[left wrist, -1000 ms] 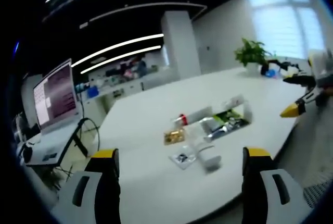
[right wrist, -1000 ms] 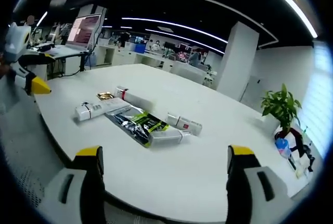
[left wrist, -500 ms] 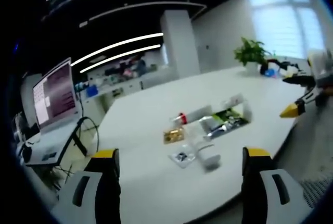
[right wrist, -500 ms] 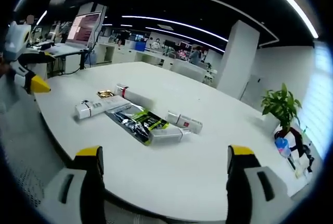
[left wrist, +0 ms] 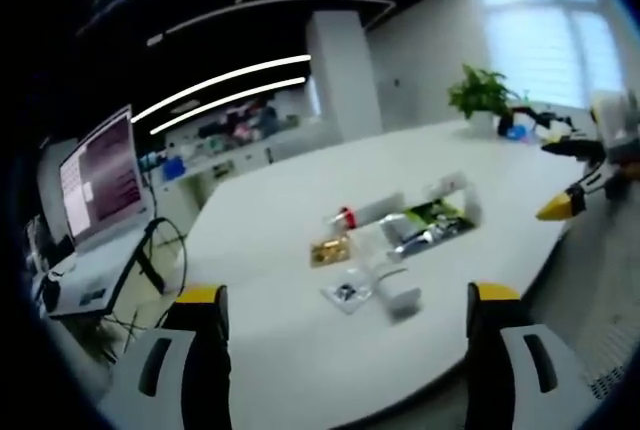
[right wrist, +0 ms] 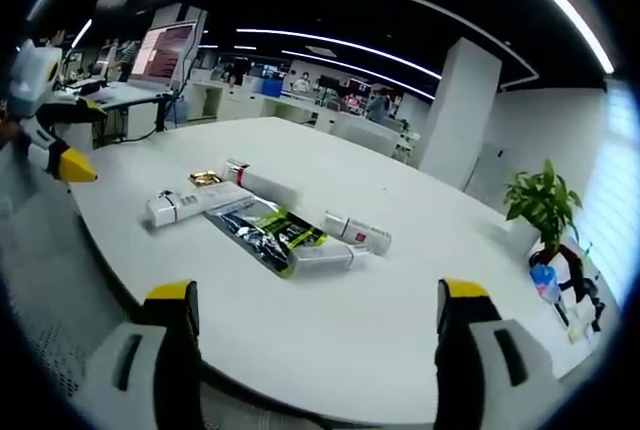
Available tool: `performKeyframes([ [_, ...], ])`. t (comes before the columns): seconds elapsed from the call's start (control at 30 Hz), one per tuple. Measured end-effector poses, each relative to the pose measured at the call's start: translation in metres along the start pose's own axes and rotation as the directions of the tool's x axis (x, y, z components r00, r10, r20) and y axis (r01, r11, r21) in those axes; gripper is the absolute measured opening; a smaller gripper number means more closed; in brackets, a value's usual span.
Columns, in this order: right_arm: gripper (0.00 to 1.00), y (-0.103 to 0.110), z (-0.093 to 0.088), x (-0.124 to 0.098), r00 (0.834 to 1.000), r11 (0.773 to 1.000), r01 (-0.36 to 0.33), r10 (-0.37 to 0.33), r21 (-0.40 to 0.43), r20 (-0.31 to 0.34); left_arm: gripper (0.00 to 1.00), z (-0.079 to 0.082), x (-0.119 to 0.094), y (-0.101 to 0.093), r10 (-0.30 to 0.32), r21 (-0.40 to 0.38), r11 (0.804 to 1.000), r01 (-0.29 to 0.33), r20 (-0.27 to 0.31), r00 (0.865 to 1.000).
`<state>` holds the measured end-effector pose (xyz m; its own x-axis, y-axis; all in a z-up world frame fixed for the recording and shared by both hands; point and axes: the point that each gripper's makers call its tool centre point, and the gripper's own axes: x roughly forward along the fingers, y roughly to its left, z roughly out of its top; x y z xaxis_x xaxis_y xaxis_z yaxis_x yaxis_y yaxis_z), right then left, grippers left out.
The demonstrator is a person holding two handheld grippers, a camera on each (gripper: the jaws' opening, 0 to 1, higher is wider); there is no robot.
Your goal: Arrange the skincare products in the storage area until every visible bottle or jar stands upright without overlapping.
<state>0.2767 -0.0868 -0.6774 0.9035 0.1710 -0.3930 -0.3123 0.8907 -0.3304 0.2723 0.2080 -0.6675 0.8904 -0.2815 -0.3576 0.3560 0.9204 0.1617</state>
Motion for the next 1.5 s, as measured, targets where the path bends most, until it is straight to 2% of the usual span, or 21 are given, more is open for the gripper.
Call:
performKeyframes([
  [0.13, 1.00, 0.001, -0.002, 0.000, 1.000, 1.000, -0.003, 0.003, -0.004, -0.010, 0.96, -0.005, 0.000, 0.002, 0.012, 0.004, 1.000, -0.012, -0.033, 0.999],
  [0.23, 1.00, 0.000, 0.001, -0.001, 1.000, 1.000, 0.001, -0.001, -0.001, 0.003, 0.96, -0.005, 0.002, -0.001, -0.009, 0.010, 1.000, 0.009, -0.039, 0.999],
  [0.33, 1.00, 0.000, -0.003, 0.001, 1.000, 1.000, 0.003, -0.003, -0.008, -0.017, 0.96, -0.013, 0.004, -0.004, -0.028, 0.004, 1.000, 0.028, -0.083, 0.996],
  [0.47, 1.00, -0.001, 0.003, 0.001, 1.000, 1.000, 0.001, -0.001, -0.002, 0.015, 0.96, -0.005, 0.004, -0.002, -0.016, 0.010, 1.000, 0.017, -0.044, 0.999],
  [0.67, 1.00, -0.002, 0.004, 0.001, 1.000, 1.000, 0.004, -0.004, -0.009, 0.018, 0.95, -0.002, 0.004, 0.005, 0.019, 0.023, 1.000, -0.019, -0.026, 0.999],
  [0.77, 1.00, -0.003, 0.007, 0.000, 0.999, 1.000, 0.001, -0.001, -0.002, 0.035, 0.95, -0.001, 0.004, 0.005, 0.018, 0.018, 1.000, -0.018, -0.016, 1.000],
  [0.9, 1.00, 0.002, 0.007, 0.000, 0.999, 0.999, -0.045, 0.044, 0.004, 0.019, 0.93, -0.001, 0.005, 0.007, 0.025, 0.026, 0.999, -0.025, -0.013, 1.000],
  [0.97, 1.00, 0.006, 0.011, -0.001, 0.995, 0.993, -0.099, 0.096, 0.071, 0.038, 0.92, 0.001, 0.005, 0.009, 0.034, 0.027, 0.999, -0.034, -0.002, 0.999],
  [1.03, 1.00, 0.006, 0.012, -0.001, 0.993, 0.988, -0.117, 0.114, 0.102, 0.035, 0.92, 0.001, 0.005, 0.011, 0.047, 0.030, 0.998, -0.047, 0.002, 0.999],
  [1.13, 1.00, -0.006, 0.015, 0.008, 0.991, 0.991, -0.131, 0.130, 0.040, 0.039, 0.91, 0.000, 0.004, 0.013, 0.058, 0.031, 0.998, -0.058, -0.002, 0.998],
  [1.17, 1.00, -0.008, 0.017, 0.013, 0.989, 0.990, -0.143, 0.143, 0.008, 0.045, 0.91, 0.001, 0.004, 0.014, 0.066, 0.032, 0.997, -0.066, 0.000, 0.998],
  [1.23, 1.00, -0.005, 0.026, 0.024, 0.974, 0.974, -0.213, 0.218, -0.077, 0.066, 0.91, 0.002, 0.003, 0.016, 0.080, 0.032, 0.996, -0.080, 0.006, 0.997],
  [1.3, 1.00, -0.006, 0.029, 0.035, 0.967, 0.962, -0.246, 0.252, -0.114, 0.033, 0.91, 0.001, 0.003, 0.017, 0.085, 0.029, 0.996, -0.085, 0.004, 0.996],
  [1.33, 1.00, -0.002, 0.033, 0.040, 0.955, 0.946, -0.289, 0.295, -0.145, 0.026, 0.91, 0.000, 0.003, 0.018, 0.091, 0.031, 0.995, -0.091, -0.002, 0.996],
  [1.47, 1.00, 0.000, 0.044, 0.059, 0.928, 0.914, -0.363, 0.371, -0.180, 0.012, 0.91, -0.003, 0.004, 0.018, 0.092, 0.032, 0.995, -0.092, -0.022, 0.995],
  [1.5, 1.00, 0.004, 0.045, 0.067, 0.912, 0.893, -0.405, 0.411, -0.196, -0.011, 0.91, -0.003, 0.004, 0.018, 0.090, 0.032, 0.995, -0.089, -0.021, 0.996],
])
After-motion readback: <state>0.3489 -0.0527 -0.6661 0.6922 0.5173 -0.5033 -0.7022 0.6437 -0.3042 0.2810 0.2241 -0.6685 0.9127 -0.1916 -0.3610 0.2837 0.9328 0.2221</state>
